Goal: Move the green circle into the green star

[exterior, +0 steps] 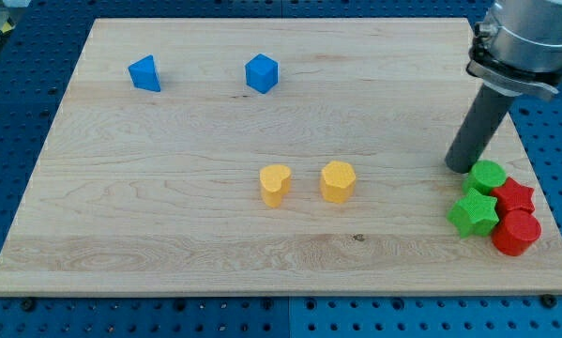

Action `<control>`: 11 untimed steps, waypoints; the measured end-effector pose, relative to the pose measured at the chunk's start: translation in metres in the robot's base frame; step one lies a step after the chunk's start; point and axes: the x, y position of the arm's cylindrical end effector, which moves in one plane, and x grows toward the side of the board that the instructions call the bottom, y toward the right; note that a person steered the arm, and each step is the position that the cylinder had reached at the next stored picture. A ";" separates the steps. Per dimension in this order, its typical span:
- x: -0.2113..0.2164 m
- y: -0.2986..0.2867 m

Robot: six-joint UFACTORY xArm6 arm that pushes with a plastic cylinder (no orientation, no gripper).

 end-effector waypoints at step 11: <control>0.005 0.046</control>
